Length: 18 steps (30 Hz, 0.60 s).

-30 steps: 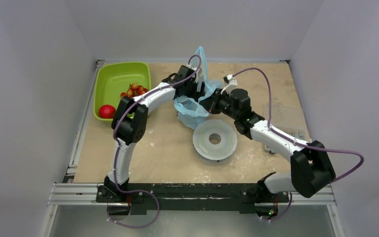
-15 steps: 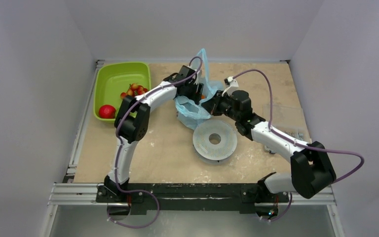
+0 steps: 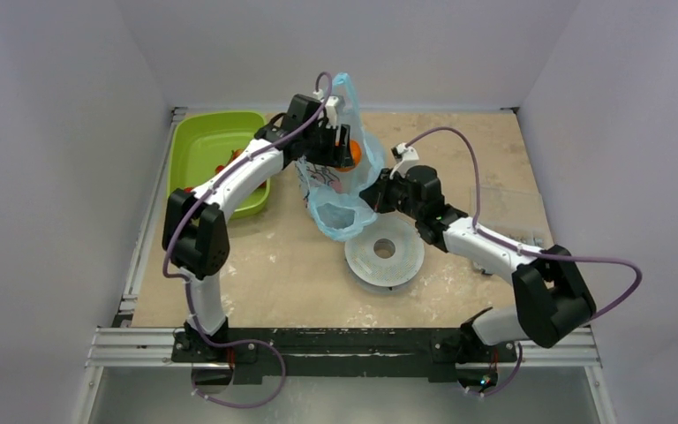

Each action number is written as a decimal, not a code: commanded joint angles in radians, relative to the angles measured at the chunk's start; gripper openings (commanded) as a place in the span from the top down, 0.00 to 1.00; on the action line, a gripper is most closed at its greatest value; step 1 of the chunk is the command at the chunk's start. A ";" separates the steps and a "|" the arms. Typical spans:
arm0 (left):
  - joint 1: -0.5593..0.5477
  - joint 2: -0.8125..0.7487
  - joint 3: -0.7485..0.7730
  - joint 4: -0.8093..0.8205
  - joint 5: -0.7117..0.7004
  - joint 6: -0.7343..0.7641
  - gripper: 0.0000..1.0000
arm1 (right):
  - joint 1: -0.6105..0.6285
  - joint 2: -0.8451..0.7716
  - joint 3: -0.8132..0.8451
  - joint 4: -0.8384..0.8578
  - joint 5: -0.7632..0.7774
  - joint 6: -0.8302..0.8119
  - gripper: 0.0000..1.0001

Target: Take the fake fruits out of the plastic bag

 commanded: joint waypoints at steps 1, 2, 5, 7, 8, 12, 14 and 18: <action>0.004 -0.092 -0.060 0.042 0.116 -0.027 1.00 | 0.062 0.028 0.010 0.004 0.056 -0.065 1.00; 0.005 -0.109 -0.073 0.046 0.132 -0.033 1.00 | 0.075 0.034 0.018 -0.003 0.074 -0.069 1.00; 0.007 -0.164 -0.112 0.047 0.171 -0.042 1.00 | 0.086 0.053 0.035 -0.030 0.124 -0.056 1.00; 0.007 -0.210 -0.147 0.041 0.183 -0.042 1.00 | 0.087 0.064 0.046 -0.051 0.161 -0.043 1.00; 0.008 -0.234 -0.167 0.037 0.184 -0.039 1.00 | 0.087 0.070 0.051 -0.055 0.164 -0.032 1.00; 0.031 -0.364 -0.255 0.010 0.180 -0.019 1.00 | 0.085 0.090 0.071 -0.083 0.184 0.005 1.00; 0.055 -0.430 -0.290 -0.024 0.179 -0.007 1.00 | 0.085 0.090 0.075 -0.090 0.194 0.025 1.00; 0.131 -0.578 -0.334 -0.091 0.189 0.011 1.00 | 0.071 0.086 0.110 -0.118 0.174 0.065 1.00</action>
